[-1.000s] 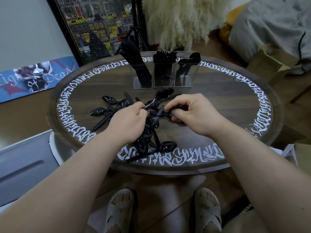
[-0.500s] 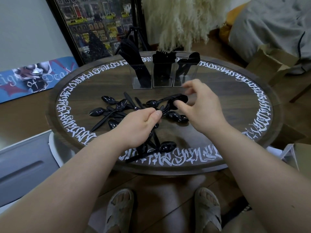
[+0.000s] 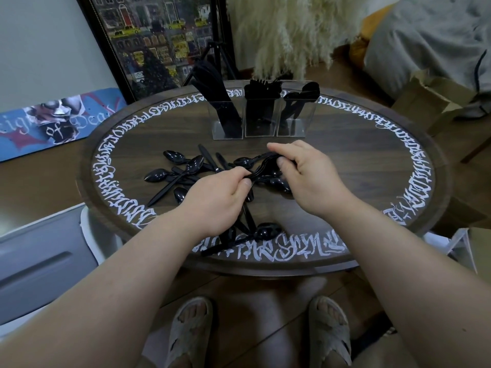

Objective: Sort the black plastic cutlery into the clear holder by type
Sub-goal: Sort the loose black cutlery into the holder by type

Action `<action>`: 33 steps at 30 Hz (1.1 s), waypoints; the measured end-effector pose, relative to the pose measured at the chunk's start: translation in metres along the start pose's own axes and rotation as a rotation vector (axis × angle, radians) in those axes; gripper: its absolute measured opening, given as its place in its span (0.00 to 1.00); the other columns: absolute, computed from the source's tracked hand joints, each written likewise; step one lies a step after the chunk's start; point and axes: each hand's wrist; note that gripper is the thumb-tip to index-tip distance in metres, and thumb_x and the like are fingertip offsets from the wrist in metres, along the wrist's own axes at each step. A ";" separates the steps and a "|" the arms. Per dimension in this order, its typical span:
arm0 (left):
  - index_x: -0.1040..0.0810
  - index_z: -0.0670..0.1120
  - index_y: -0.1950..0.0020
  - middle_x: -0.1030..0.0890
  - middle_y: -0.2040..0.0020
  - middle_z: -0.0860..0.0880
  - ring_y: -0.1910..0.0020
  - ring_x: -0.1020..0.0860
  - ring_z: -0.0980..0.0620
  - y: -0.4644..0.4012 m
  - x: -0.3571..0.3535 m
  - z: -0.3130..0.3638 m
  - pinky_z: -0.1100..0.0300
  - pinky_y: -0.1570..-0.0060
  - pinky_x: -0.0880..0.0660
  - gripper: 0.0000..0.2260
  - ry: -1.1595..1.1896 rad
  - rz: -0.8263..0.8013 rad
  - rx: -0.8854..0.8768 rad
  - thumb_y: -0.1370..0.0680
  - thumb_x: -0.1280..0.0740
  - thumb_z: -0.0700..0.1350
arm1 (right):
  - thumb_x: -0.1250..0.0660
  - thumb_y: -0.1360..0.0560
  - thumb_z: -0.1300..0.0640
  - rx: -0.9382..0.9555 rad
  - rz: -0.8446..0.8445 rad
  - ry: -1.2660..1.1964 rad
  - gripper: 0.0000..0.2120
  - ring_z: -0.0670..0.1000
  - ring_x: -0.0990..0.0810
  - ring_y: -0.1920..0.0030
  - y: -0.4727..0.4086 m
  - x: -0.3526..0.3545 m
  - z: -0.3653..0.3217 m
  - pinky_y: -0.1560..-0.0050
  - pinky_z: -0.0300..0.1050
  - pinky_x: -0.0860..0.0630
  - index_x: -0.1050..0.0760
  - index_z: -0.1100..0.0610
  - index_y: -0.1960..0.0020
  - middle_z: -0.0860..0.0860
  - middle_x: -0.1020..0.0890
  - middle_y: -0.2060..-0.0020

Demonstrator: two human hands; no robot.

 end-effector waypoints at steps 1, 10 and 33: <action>0.27 0.51 0.37 0.21 0.51 0.52 0.49 0.25 0.49 0.000 0.001 0.000 0.55 0.48 0.30 0.14 -0.020 0.029 -0.004 0.17 0.48 0.50 | 0.43 0.19 0.61 -0.033 -0.011 -0.036 0.17 0.46 0.23 0.58 0.000 0.001 -0.001 0.50 0.38 0.27 0.27 0.54 0.32 0.50 0.23 0.52; 0.26 0.49 0.39 0.27 0.61 0.57 0.54 0.26 0.51 -0.001 -0.003 0.001 0.56 0.55 0.33 0.12 0.053 0.182 -0.065 0.17 0.46 0.46 | 0.35 0.23 0.67 -0.286 0.099 -0.790 0.11 0.45 0.22 0.66 0.001 0.009 -0.007 0.56 0.43 0.22 0.19 0.54 0.53 0.50 0.17 0.63; 0.27 0.46 0.31 0.23 0.38 0.48 0.37 0.31 0.44 -0.127 0.048 0.045 0.56 0.35 0.39 0.21 -0.200 0.431 -0.216 0.24 0.32 0.47 | 0.36 0.28 0.62 0.415 0.676 0.287 0.12 0.55 0.19 0.57 -0.121 0.105 0.021 0.55 0.39 0.27 0.18 0.62 0.47 0.58 0.18 0.57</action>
Point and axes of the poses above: each hand's wrist, its own y-axis away from the middle knuckle, its own x-axis out of the back of the hand, z = x × y
